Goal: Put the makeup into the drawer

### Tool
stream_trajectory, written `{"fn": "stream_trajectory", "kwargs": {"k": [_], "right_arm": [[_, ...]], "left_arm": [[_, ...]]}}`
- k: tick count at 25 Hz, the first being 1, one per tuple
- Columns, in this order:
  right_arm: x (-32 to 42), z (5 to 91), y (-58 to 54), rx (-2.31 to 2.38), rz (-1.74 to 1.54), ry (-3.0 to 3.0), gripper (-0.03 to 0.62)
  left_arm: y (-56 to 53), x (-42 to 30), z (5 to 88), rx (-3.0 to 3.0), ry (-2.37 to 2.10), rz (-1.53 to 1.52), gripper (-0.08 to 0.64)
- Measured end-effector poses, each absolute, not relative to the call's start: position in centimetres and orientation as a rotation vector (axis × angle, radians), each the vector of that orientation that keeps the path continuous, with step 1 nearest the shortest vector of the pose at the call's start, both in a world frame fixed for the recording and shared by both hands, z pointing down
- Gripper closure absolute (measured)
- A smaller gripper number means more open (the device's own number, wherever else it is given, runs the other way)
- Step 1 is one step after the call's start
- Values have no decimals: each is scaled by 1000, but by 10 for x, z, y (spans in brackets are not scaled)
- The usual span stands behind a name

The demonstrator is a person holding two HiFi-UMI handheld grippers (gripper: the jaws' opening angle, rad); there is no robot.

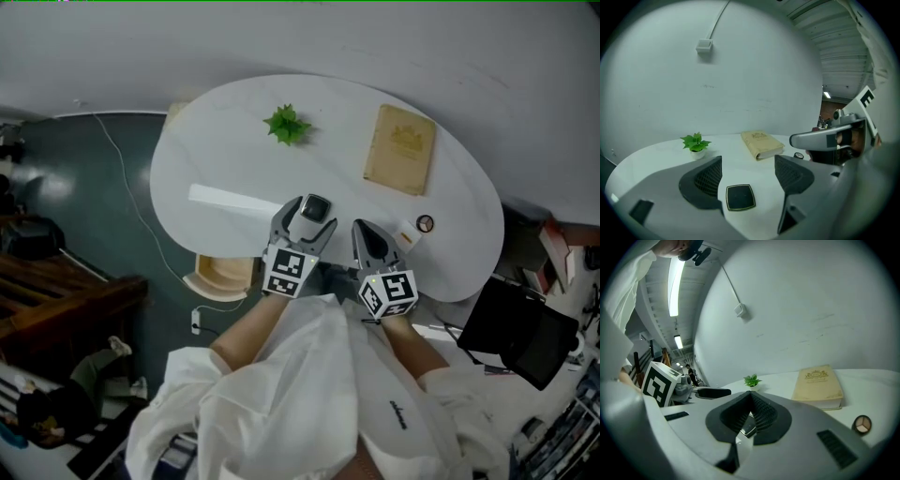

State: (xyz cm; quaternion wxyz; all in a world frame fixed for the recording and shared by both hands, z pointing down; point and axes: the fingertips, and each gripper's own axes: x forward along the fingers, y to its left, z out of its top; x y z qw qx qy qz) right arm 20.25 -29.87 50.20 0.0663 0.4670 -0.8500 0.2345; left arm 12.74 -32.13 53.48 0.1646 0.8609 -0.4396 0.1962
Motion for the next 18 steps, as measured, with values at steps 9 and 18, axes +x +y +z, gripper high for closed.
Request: {"fn": "stream_trajectory", "kwargs": {"k": [9,18], "right_arm": [[194,556,-306,1385,758,-2454,575],[186,593,-304,1342,821,-2405,575]], "left_arm": [[-327,131,598,2373,-1202,700,206],[-335,123,641,2302,-1244,784,204]]}}
